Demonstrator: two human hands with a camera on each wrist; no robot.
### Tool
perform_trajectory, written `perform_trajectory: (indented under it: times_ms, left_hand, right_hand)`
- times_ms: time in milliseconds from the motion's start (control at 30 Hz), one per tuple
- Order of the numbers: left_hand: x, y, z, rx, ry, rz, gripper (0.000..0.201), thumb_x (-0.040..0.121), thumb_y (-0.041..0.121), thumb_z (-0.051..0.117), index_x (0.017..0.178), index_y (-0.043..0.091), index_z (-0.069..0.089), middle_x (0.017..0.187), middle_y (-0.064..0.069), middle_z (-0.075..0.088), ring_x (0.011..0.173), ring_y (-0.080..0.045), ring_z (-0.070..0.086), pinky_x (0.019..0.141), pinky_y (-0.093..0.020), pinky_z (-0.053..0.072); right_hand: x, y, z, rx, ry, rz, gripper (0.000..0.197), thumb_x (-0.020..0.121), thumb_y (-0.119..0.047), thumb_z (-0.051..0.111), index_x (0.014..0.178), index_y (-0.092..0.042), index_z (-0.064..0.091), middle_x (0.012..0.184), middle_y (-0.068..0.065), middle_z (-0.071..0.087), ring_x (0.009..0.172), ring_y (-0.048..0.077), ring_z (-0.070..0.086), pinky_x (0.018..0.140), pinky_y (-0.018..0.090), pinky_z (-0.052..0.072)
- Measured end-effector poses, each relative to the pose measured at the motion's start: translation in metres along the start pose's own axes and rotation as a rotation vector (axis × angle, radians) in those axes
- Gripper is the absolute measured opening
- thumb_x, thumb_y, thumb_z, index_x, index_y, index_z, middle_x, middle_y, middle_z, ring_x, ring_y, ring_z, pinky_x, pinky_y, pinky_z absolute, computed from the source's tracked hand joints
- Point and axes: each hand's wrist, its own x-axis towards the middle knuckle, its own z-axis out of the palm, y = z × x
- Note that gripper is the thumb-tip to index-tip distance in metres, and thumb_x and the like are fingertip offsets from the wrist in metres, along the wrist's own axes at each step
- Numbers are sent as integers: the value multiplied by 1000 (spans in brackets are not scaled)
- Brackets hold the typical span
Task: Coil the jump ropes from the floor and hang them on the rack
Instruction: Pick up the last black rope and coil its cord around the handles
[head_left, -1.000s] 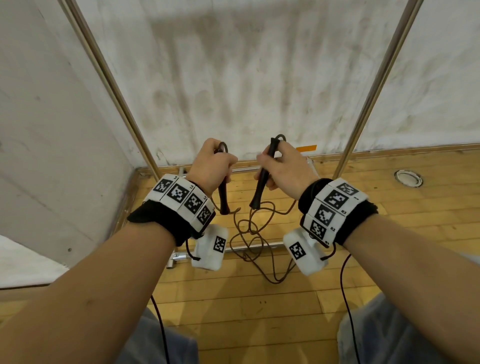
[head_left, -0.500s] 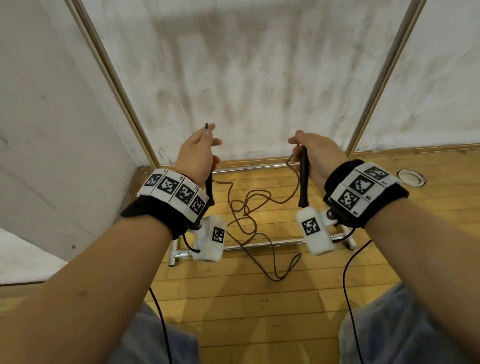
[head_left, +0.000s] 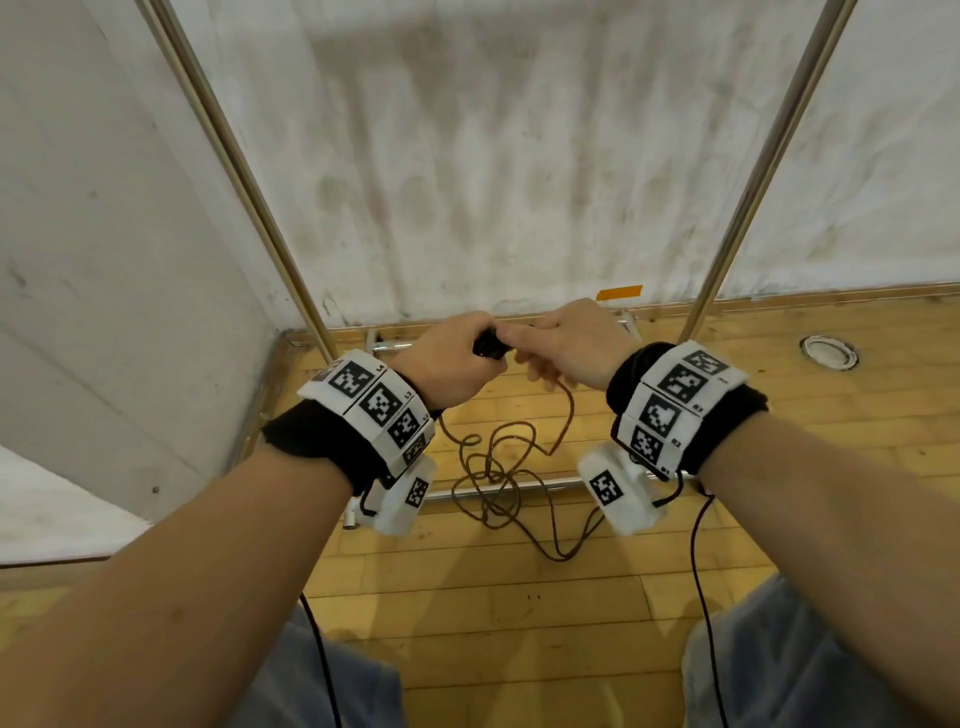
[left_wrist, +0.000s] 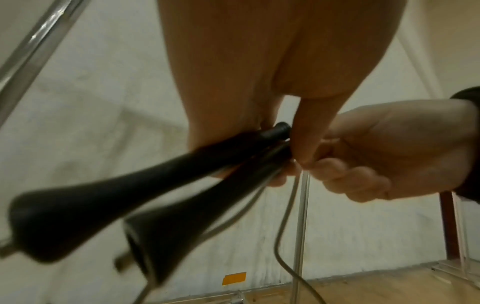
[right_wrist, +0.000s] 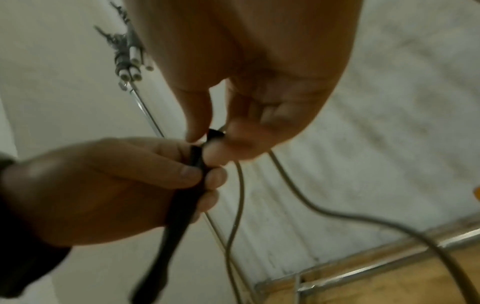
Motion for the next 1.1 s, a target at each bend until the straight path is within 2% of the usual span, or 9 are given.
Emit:
perform_trajectory:
  times_ms: [100, 167, 233, 300, 367, 567, 800, 933, 1100]
  left_hand:
    - [-1, 0, -3, -17, -25, -3, 14, 88, 13, 59, 95, 20, 50, 82, 9, 51, 72, -7, 48, 59, -18, 36]
    - [-1, 1, -6, -21, -36, -4, 19, 84, 6, 59, 96, 17, 50, 83, 4, 51, 72, -13, 49, 58, -24, 39]
    - [-1, 2, -10, -22, -19, -11, 22, 82, 2, 57, 98, 14, 49, 80, 2, 49, 65, -13, 48, 51, -26, 35]
    - [-1, 1, -12, -38, 0, -25, 22, 84, 2, 57, 99, 14, 48, 81, 0, 49, 62, -12, 47, 50, -27, 34]
    - [0, -1, -13, -68, 19, -26, 19, 85, 5, 58, 99, 14, 49, 84, -2, 52, 67, -16, 50, 55, -29, 40]
    - [-3, -15, -15, -272, 15, -61, 9, 91, 19, 61, 94, 11, 60, 76, -2, 66, 71, -13, 63, 69, -26, 51]
    - [-7, -19, -3, -92, 146, 40, 3, 96, 25, 52, 97, 26, 52, 73, 6, 66, 63, 1, 60, 62, -25, 48]
    - [-7, -11, 4, -48, 200, 52, 9, 97, 21, 49, 106, 21, 49, 75, 9, 60, 67, -10, 59, 58, -25, 47]
    - [-3, -1, 0, -5, 249, 73, 22, 95, 30, 53, 76, 22, 50, 59, 6, 47, 49, -8, 44, 48, -19, 33]
  right_hand:
    - [9, 6, -5, -164, 286, -113, 51, 84, -65, 44, 72, -17, 56, 65, -7, 55, 59, 9, 51, 55, 25, 37]
    - [14, 6, -4, 0, 100, -69, 56, 91, -63, 29, 106, -18, 57, 101, -3, 62, 96, 14, 58, 82, 30, 42]
    - [14, 6, 3, 196, -137, 22, 63, 94, -59, 25, 111, -11, 61, 100, 6, 67, 101, 22, 61, 95, 38, 41]
    - [10, 4, 4, 341, -245, 41, 59, 94, -57, 32, 82, -8, 64, 61, 3, 59, 63, 20, 59, 77, 32, 46]
    - [9, 2, 0, 425, -289, 39, 55, 93, -55, 39, 66, -10, 54, 48, -3, 38, 44, 14, 37, 61, 27, 41]
    - [10, -6, -15, 638, -151, -87, 32, 99, -24, 45, 69, -11, 48, 44, -9, 30, 39, 9, 29, 52, 24, 36]
    - [18, 2, -31, 557, 54, -119, 39, 99, -34, 40, 68, -15, 54, 47, -9, 29, 43, 10, 26, 49, 25, 34]
    - [20, 4, -31, 484, 122, -170, 38, 98, -35, 43, 65, -17, 54, 46, -10, 31, 43, 10, 24, 46, 25, 23]
    - [24, 13, -39, 307, 288, -213, 41, 91, -47, 50, 61, -20, 58, 46, -10, 37, 41, 9, 32, 47, 24, 30]
